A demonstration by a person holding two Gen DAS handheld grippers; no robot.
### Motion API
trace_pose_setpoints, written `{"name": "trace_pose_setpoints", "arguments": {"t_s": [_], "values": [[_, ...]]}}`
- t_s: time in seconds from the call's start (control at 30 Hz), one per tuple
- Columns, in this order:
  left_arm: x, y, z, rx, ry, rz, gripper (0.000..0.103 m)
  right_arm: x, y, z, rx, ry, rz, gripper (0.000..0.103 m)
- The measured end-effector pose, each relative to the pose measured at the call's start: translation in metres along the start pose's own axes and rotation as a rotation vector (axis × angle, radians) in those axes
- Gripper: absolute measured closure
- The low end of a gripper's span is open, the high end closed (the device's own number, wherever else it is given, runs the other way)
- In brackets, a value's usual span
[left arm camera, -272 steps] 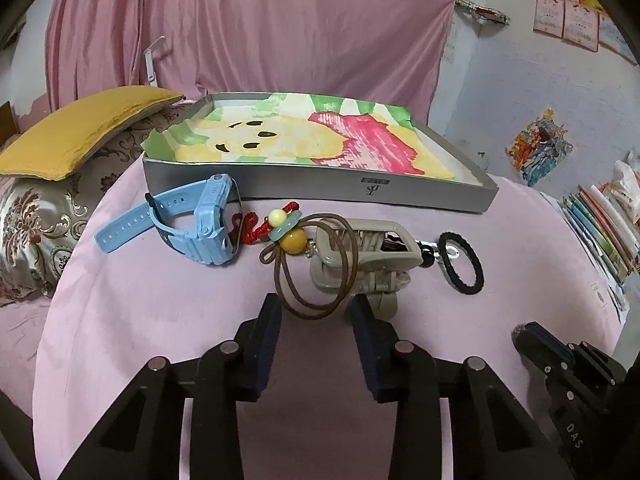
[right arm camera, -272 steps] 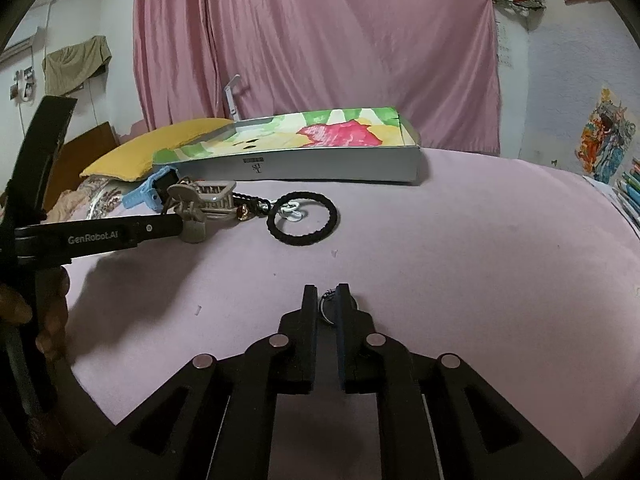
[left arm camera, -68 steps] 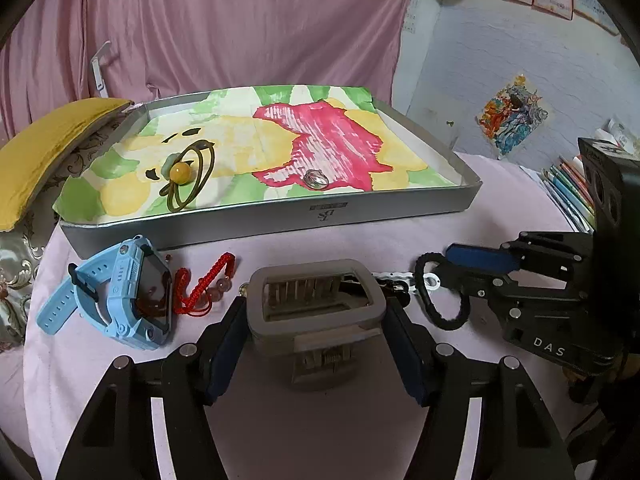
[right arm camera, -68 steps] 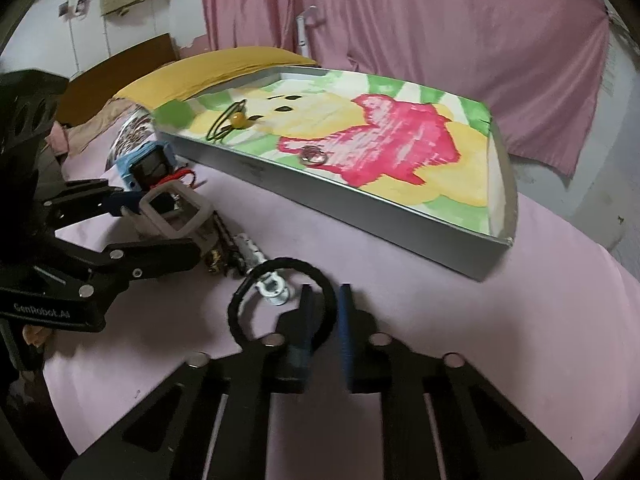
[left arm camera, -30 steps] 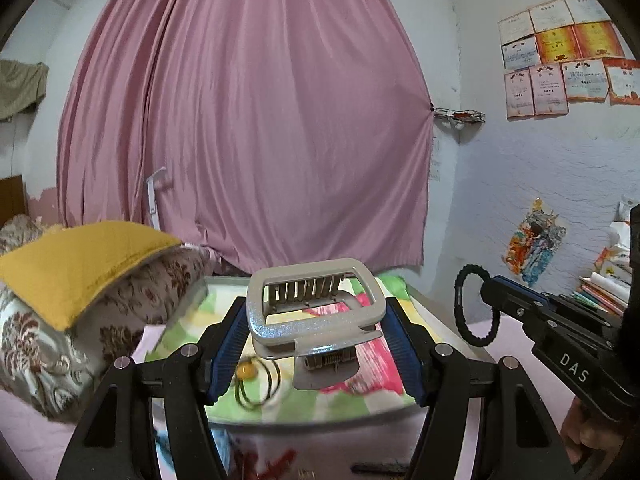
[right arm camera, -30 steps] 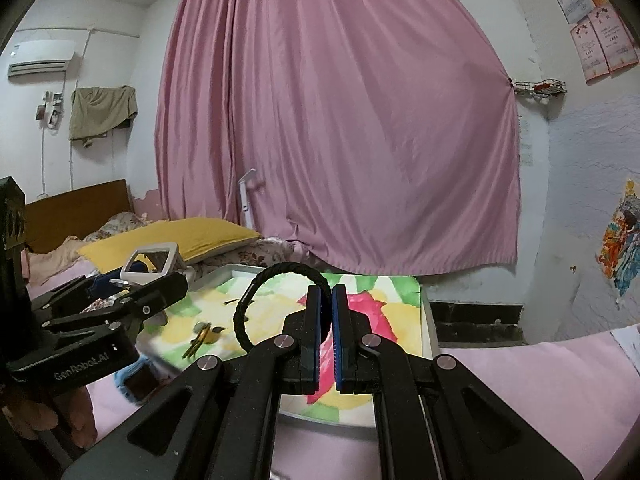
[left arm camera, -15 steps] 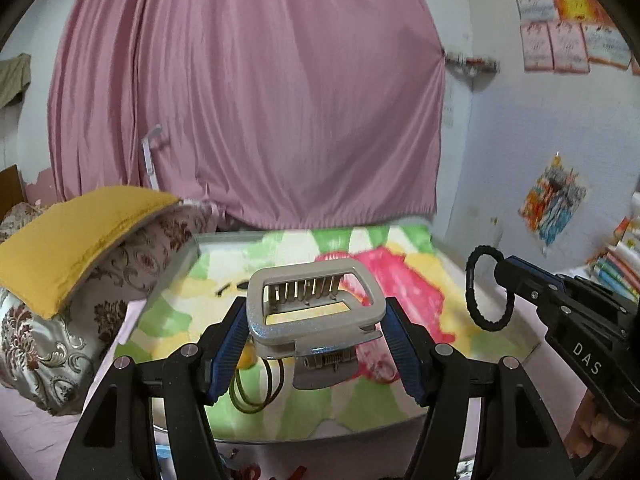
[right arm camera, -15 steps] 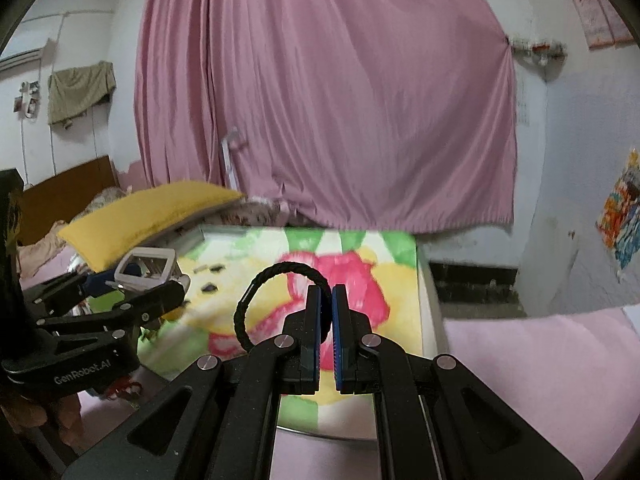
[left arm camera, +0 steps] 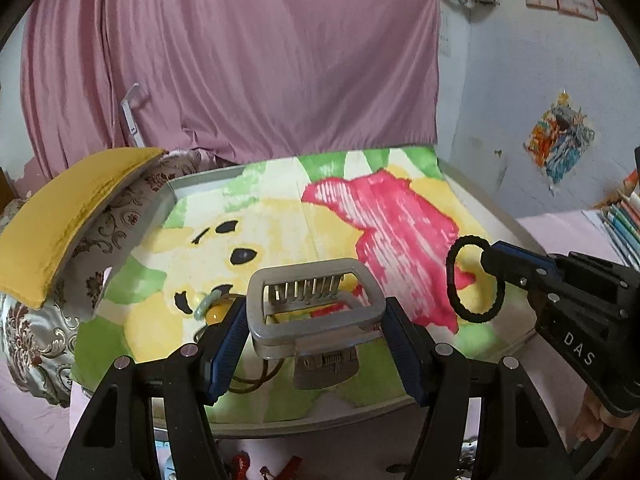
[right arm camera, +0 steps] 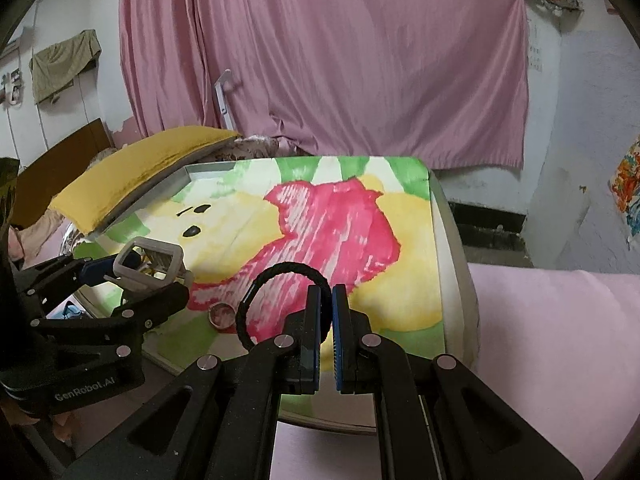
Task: Organize jewelry
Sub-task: 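Carry the beige clip and hair tie into the tray while both tools release them, then grasp the white-chain keychain with the right tool while the left moves toward the blue watch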
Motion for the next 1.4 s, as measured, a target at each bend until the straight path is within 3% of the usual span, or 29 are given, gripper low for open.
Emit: {"name": "trace_pose_setpoints", "arguments": {"t_s": [0.5,0.73,0.87,1.07,1.13,1.2,1.33,1.4], "values": [[-0.010,-0.001,0.012,-0.047,-0.095,-0.035,0.038,-0.009,0.002,0.012,0.044,-0.076,0.039,0.098],[-0.013,-0.004,0.007,-0.088,-0.096,-0.073,0.038,-0.006,0.004,-0.002,0.039,-0.032,0.062,0.096],[-0.009,-0.008,-0.004,-0.096,-0.044,-0.092,0.036,0.000,0.005,-0.019,0.029,0.034,0.064,0.074],[-0.003,-0.017,-0.030,-0.098,0.051,-0.133,0.029,0.009,0.003,-0.051,0.020,0.152,0.060,0.073],[-0.003,-0.020,-0.039,-0.092,0.084,-0.144,0.026,0.011,0.003,-0.062,0.021,0.188,0.061,0.066],[-0.002,-0.023,-0.049,-0.085,0.122,-0.154,0.022,0.011,0.002,-0.071,0.036,0.211,0.062,0.052],[-0.004,-0.028,-0.069,-0.073,0.185,-0.174,0.015,0.006,0.000,-0.087,0.042,0.246,0.060,0.044],[-0.006,-0.031,-0.078,-0.069,0.217,-0.190,0.010,0.002,0.000,-0.093,0.058,0.264,0.068,0.034]]}}
Point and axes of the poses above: each gripper's, at about its wrist camera, not at the fingertips, and z roughly the way its jaws point, y to its right, x to its top, the point moved 7 cm from there along z, roughly the way its jaws point, and after that the axes turned 2 degrees about z, right-handed, at the moved point
